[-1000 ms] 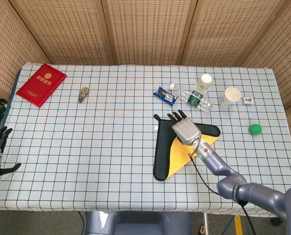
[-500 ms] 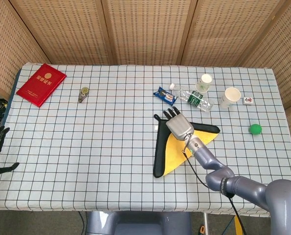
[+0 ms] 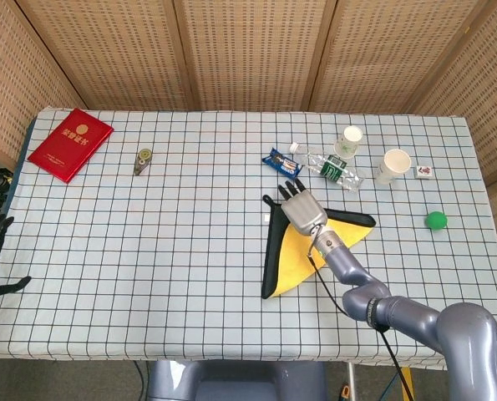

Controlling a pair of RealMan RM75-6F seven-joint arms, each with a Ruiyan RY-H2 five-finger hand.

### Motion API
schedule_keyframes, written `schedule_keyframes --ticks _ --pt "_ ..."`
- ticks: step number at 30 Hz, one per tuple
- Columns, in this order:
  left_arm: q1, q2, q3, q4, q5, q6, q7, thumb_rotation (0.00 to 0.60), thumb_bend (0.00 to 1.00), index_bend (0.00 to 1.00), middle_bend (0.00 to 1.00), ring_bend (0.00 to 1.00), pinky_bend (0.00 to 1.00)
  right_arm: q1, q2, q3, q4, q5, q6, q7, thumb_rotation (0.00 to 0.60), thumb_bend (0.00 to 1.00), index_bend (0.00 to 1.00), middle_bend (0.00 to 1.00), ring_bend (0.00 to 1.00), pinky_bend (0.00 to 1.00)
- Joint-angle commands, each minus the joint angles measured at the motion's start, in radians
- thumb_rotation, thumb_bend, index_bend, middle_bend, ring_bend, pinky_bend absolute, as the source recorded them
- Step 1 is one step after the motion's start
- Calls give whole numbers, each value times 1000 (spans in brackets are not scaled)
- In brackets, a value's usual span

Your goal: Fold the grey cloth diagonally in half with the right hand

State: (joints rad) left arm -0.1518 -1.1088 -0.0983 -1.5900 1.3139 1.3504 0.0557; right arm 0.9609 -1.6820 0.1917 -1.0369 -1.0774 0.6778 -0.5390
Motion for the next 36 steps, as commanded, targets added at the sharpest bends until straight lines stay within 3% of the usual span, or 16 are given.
schedule_keyframes --ticks 1,28,31,33,36 --pt "-1 0 0 0 -1 -1 -1 600 0 0 0 0 0 8 -7 0 2 3 2 -8 600 629 689 135 0 0" --pt "-1 11 -6 1 -11 -4 -23 600 0 0 0 0 0 63 -85 -8 78 89 23 -129 600 564 690 136 0 0" --pt "-1 11 -6 1 -12 -4 -24 600 0 0 0 0 0 67 -94 -8 86 93 24 -133 600 419 520 130 0 0" --pt "-1 12 -7 1 -13 -5 -25 600 0 0 0 0 0 69 -102 -7 95 91 35 -137 600 240 348 111 0 0" --pt "-2 13 -7 1 -14 -5 -28 600 0 0 0 0 0 70 -118 -2 110 88 65 -143 600 156 267 93 0 0"
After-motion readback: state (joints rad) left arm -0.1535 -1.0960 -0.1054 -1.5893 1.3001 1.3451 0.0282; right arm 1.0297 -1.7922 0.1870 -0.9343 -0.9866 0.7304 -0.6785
